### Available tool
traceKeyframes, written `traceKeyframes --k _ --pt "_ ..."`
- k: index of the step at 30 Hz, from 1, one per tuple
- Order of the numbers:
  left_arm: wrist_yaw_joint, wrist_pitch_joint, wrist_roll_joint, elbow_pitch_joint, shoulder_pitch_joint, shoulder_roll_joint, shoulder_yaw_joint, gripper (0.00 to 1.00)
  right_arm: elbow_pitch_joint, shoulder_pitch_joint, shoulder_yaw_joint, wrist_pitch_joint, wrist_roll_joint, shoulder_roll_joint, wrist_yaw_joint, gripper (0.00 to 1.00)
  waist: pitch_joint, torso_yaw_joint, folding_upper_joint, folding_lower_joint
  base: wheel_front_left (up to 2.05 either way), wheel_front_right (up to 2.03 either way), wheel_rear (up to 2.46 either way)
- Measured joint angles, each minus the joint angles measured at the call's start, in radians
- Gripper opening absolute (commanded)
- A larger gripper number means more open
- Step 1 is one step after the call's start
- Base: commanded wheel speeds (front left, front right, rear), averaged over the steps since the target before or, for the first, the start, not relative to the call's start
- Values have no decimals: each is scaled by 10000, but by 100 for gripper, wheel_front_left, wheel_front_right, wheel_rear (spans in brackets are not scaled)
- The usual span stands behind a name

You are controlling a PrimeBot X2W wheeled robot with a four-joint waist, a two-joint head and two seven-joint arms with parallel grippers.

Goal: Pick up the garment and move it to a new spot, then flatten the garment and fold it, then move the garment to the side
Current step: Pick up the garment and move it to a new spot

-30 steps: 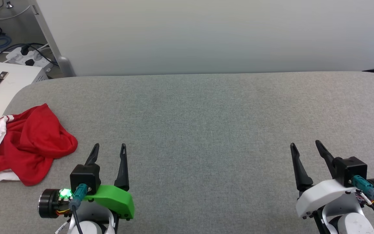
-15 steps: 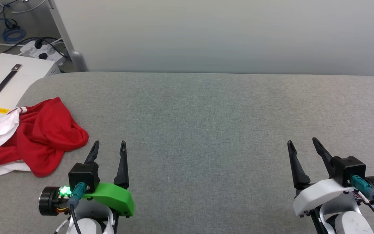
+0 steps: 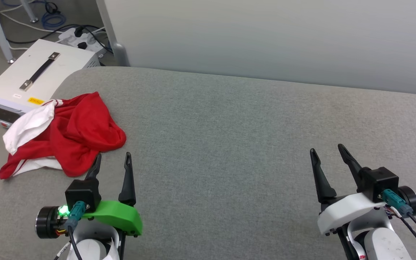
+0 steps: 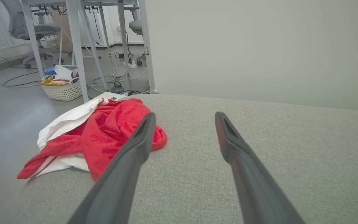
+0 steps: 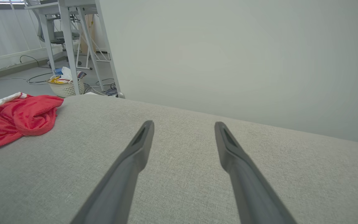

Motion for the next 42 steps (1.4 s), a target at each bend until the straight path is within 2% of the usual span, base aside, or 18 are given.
traceKeyframes --k 25,42 --pt "-174 -487 6 157 1 2 686 100 -29 -245 830 -263 109 2 2 100 51 2043 0 0 0 0 0" --pt "-412 -880 19 729 -266 109 918 100 205 -505 1011 -593 385 0 2 100 220 2601 0 0 0 0 0"
